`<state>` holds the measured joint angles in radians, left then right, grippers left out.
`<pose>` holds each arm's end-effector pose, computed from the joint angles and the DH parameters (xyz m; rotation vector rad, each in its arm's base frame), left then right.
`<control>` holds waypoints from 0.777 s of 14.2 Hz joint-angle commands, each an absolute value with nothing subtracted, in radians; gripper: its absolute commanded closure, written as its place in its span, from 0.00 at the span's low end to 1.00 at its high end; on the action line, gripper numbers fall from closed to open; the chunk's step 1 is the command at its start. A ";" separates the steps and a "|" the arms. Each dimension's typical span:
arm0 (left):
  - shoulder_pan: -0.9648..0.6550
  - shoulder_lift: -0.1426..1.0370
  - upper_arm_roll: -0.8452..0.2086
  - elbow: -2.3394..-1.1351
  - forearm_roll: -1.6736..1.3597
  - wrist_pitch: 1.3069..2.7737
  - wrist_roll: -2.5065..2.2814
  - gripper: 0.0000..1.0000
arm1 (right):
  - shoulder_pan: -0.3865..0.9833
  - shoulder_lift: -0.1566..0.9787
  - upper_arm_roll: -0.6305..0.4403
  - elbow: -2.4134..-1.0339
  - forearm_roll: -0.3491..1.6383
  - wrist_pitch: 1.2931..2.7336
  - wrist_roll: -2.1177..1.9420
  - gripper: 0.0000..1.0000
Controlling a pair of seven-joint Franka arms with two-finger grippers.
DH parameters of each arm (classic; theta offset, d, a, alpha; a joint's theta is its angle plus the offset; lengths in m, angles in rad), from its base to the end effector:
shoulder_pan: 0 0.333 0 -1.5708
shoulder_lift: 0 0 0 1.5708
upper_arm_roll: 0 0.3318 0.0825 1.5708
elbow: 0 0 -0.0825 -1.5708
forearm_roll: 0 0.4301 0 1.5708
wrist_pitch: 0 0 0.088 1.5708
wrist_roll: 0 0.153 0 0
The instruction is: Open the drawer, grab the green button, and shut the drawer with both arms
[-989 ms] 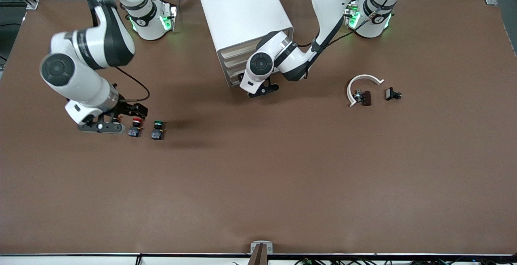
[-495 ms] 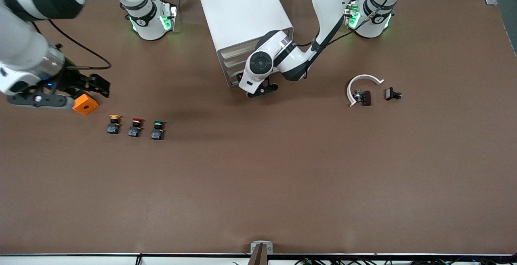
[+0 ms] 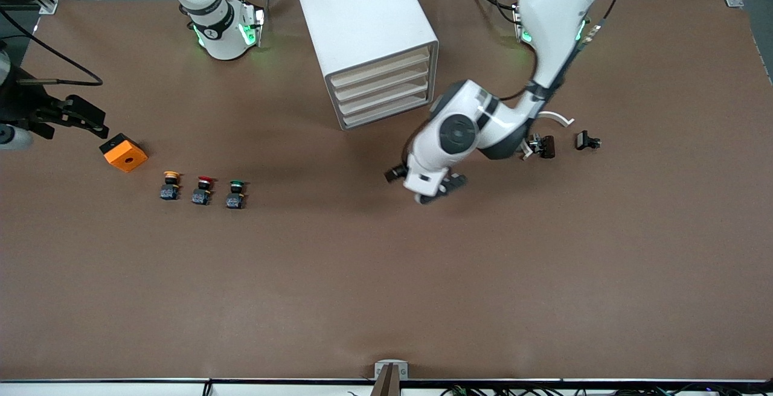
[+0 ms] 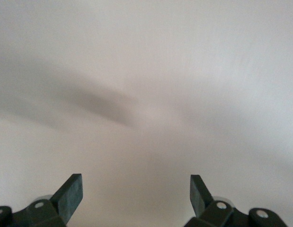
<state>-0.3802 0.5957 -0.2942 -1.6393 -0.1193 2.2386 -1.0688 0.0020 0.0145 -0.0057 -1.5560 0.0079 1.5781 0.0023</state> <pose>0.5809 -0.4514 0.2265 2.8474 0.7543 -0.2687 0.6065 -0.0010 0.5939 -3.1337 0.0094 -0.0119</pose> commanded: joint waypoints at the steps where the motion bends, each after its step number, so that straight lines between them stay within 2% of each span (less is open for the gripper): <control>1: -0.277 0.509 -0.302 -1.655 -0.043 2.226 -1.040 0.00 | -0.047 0.035 0.008 -1.511 0.052 1.554 -0.018 0.00; 4: -0.145 0.434 -0.302 -1.628 -0.012 2.139 -0.912 0.00 | -0.048 0.035 0.009 -1.509 0.052 1.554 -0.018 0.00; 11: 0.087 0.351 -0.298 -1.425 0.018 1.801 -0.592 0.00 | -0.076 0.035 0.015 -1.486 0.043 1.552 -0.020 0.00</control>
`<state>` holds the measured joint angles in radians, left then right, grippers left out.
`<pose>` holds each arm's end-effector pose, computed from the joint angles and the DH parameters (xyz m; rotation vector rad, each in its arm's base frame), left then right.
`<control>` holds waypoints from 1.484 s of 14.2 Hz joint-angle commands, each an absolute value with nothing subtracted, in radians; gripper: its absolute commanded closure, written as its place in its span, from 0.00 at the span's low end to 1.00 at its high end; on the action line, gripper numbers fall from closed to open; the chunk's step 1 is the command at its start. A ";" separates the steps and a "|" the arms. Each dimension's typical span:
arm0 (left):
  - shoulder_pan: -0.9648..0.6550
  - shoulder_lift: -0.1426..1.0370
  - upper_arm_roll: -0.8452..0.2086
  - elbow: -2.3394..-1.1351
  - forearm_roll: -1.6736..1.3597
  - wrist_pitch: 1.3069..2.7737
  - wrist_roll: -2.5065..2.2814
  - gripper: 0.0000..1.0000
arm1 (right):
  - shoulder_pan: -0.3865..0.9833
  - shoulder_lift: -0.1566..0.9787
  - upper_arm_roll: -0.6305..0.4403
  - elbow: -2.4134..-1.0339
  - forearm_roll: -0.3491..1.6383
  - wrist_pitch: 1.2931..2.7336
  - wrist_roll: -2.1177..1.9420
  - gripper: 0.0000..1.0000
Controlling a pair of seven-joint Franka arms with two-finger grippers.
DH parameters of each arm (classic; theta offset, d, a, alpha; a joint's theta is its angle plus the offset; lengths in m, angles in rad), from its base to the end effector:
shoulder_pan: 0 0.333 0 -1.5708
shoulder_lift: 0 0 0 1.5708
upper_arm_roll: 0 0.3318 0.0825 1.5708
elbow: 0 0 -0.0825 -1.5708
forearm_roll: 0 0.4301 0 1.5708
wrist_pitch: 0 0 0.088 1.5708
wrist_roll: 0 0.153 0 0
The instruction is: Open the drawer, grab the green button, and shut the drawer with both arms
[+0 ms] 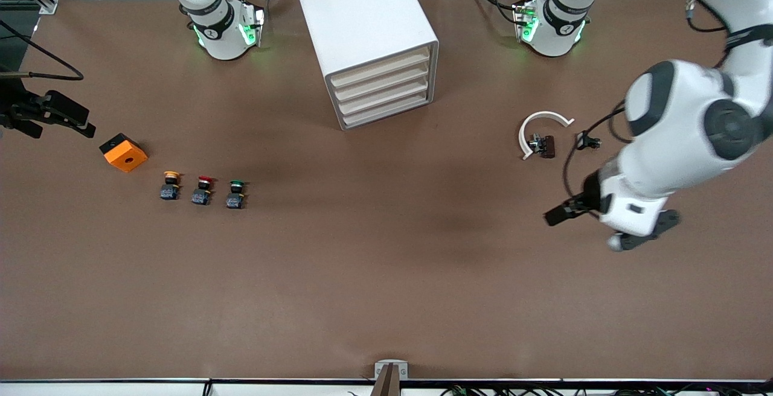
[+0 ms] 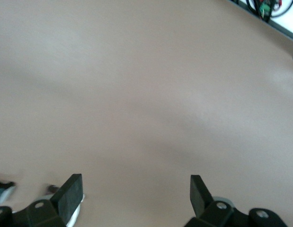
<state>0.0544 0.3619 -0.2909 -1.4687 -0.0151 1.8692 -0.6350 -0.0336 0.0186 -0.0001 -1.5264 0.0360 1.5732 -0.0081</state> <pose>0.7087 -0.1477 0.4436 2.9469 0.6329 -0.0007 0.6086 -0.0150 0.6064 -3.1056 0.0391 -0.0450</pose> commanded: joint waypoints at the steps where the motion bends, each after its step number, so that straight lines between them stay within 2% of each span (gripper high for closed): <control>1: 0.110 0.347 -0.301 -1.402 0.058 1.758 -0.557 0.00 | -0.069 0.035 0.011 -1.476 0.041 1.551 -0.020 0.00; 4: 0.133 0.327 -0.307 -1.352 0.089 1.652 -0.480 0.00 | -0.019 0.035 -0.005 -1.460 0.012 1.534 -0.015 0.00; 7: 0.147 0.261 -0.304 -1.350 0.084 1.641 -0.401 0.00 | 0.055 0.037 -0.075 -1.434 0.002 1.534 -0.018 0.00; 14: 0.179 0.173 -0.305 -1.356 0.081 1.493 -0.215 0.00 | 0.052 0.038 -0.075 -1.428 -0.006 1.532 -0.020 0.00; 17: 0.176 0.150 -0.302 -1.361 0.078 1.480 -0.193 0.00 | 0.058 0.038 -0.074 -1.428 -0.006 1.532 -0.018 0.00; 21: 0.146 0.094 -0.275 -1.428 0.078 1.485 -0.189 0.00 | 0.058 0.038 -0.072 -1.428 -0.006 1.532 -0.018 0.00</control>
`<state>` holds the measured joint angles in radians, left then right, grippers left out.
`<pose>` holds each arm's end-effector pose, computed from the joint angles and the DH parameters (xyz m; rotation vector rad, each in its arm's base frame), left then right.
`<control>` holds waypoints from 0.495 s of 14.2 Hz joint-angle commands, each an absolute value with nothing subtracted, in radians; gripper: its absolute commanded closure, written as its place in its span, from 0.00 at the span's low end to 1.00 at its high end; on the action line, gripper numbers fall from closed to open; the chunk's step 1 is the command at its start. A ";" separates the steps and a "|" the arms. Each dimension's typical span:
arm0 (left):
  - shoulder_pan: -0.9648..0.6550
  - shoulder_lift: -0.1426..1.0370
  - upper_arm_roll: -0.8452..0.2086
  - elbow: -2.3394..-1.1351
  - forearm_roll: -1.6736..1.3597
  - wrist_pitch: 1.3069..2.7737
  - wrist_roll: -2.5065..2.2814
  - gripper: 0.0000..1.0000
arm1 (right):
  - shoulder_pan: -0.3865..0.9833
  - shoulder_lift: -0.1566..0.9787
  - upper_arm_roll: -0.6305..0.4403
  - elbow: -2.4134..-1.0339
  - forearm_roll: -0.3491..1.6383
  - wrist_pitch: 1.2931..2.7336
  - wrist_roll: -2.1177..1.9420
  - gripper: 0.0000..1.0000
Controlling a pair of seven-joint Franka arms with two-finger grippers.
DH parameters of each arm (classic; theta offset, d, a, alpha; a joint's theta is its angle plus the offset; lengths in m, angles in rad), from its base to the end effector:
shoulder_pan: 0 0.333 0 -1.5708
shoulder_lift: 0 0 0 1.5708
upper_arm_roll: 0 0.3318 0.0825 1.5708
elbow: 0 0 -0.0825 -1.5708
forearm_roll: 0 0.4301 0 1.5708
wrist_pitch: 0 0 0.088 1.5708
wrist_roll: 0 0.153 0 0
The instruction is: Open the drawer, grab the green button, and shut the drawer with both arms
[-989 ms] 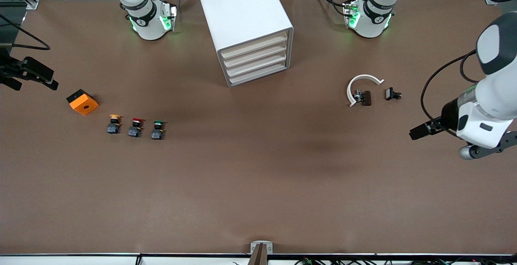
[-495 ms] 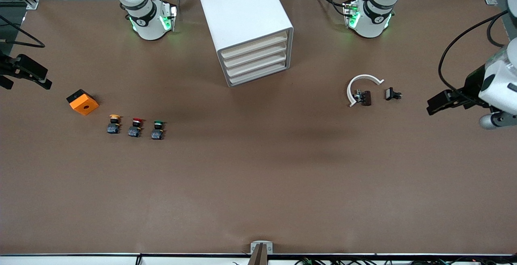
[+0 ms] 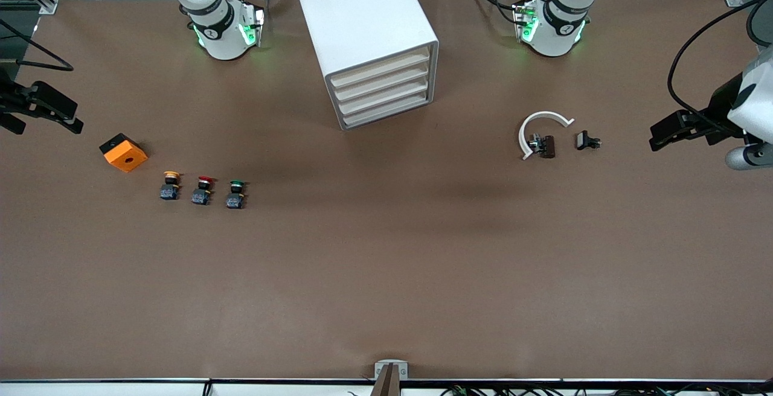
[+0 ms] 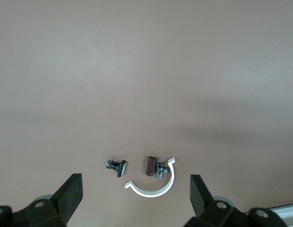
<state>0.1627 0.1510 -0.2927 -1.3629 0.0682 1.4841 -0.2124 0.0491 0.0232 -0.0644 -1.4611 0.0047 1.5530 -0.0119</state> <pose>0.6356 -0.0582 0.6036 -3.1101 -0.1403 0.0297 0.6098 -0.0081 0.6356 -3.1375 0.0048 -0.1079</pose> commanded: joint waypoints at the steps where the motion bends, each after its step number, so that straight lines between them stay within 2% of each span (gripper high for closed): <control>1: 0.105 0.086 -0.231 -1.433 0.078 1.485 -0.187 0.00 | 0.058 0.038 -0.072 -1.428 -0.006 1.531 -0.018 0.00; 4: -0.032 0.052 -0.070 -1.459 0.055 1.485 -0.140 0.00 | 0.060 0.040 -0.072 -1.428 -0.006 1.532 -0.018 0.00; 7: -0.096 0.023 0.015 -1.500 0.035 1.488 -0.106 0.00 | 0.063 0.040 -0.072 -1.430 -0.006 1.532 -0.018 0.00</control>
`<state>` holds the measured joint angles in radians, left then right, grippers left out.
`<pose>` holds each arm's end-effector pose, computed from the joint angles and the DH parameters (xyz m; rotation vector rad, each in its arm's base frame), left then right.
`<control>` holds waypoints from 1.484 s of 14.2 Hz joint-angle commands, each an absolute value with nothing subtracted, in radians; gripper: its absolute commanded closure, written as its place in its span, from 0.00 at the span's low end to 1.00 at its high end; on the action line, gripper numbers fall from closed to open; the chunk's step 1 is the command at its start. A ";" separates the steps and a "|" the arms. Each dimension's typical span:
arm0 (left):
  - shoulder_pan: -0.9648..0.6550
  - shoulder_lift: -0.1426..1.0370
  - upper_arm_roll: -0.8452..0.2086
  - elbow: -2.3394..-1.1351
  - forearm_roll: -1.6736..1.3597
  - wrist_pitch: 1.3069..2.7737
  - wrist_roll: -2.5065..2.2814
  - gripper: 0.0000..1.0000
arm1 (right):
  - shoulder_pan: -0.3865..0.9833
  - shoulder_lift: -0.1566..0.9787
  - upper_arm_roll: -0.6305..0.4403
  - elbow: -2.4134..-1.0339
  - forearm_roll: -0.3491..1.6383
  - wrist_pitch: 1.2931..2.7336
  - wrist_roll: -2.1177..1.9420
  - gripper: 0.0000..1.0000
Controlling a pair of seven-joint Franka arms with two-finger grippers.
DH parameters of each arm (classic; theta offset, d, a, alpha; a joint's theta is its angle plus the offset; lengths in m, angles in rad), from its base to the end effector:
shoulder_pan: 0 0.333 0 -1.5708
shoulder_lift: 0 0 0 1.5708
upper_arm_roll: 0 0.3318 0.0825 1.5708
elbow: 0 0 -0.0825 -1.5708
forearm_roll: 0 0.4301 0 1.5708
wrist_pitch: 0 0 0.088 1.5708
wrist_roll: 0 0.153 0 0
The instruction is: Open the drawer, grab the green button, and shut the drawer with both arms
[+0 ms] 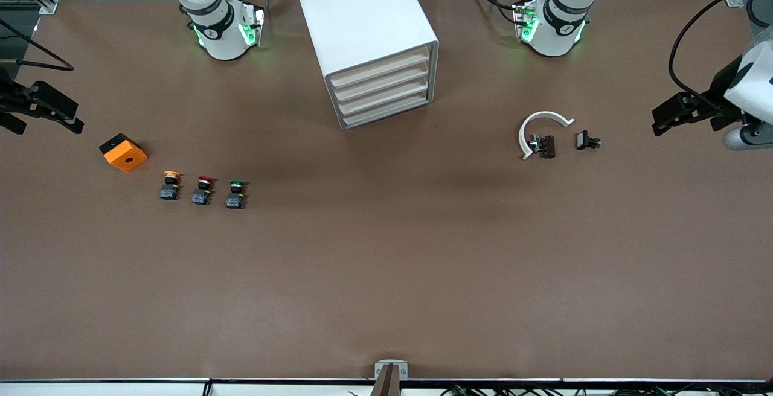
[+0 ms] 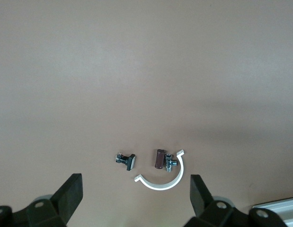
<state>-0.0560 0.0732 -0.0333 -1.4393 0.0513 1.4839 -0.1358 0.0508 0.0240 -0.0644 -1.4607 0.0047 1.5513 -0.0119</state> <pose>0.6130 -0.0459 0.6101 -3.0888 -0.0777 0.0354 0.6098 -0.0071 0.6351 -3.1375 0.0022 -0.1047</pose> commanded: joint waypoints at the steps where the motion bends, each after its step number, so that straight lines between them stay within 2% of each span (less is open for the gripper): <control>1: -0.112 -0.004 0.024 -1.537 0.035 1.502 -0.106 0.00 | 0.064 0.040 -0.072 -1.430 -0.006 1.532 -0.018 0.00; 4: -0.115 -0.086 0.025 -1.649 0.035 1.572 -0.106 0.00 | 0.061 0.038 -0.072 -1.430 -0.006 1.531 -0.018 0.00; 9: -0.100 -0.127 0.005 -1.695 -0.001 1.566 -0.107 0.00 | 0.063 0.038 -0.072 -1.430 -0.006 1.522 -0.018 0.00; 12: -0.022 -0.126 -0.067 -1.692 -0.025 1.568 -0.109 0.00 | 0.064 0.040 -0.072 -1.430 -0.006 1.522 -0.018 0.00; 14: 0.041 -0.127 -0.151 -1.692 -0.025 1.565 -0.127 0.00 | 0.071 0.038 -0.071 -1.428 -0.006 1.522 -0.018 0.00; 21: 0.052 -0.140 -0.166 -1.692 -0.012 1.551 -0.127 0.00 | 0.072 0.038 -0.071 -1.430 -0.006 1.520 -0.020 0.00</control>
<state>0.0321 -0.1047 -0.1549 -1.6661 -0.0118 1.5486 -0.1263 0.0639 0.0251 -0.0638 -1.4601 0.0047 1.5405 -0.0119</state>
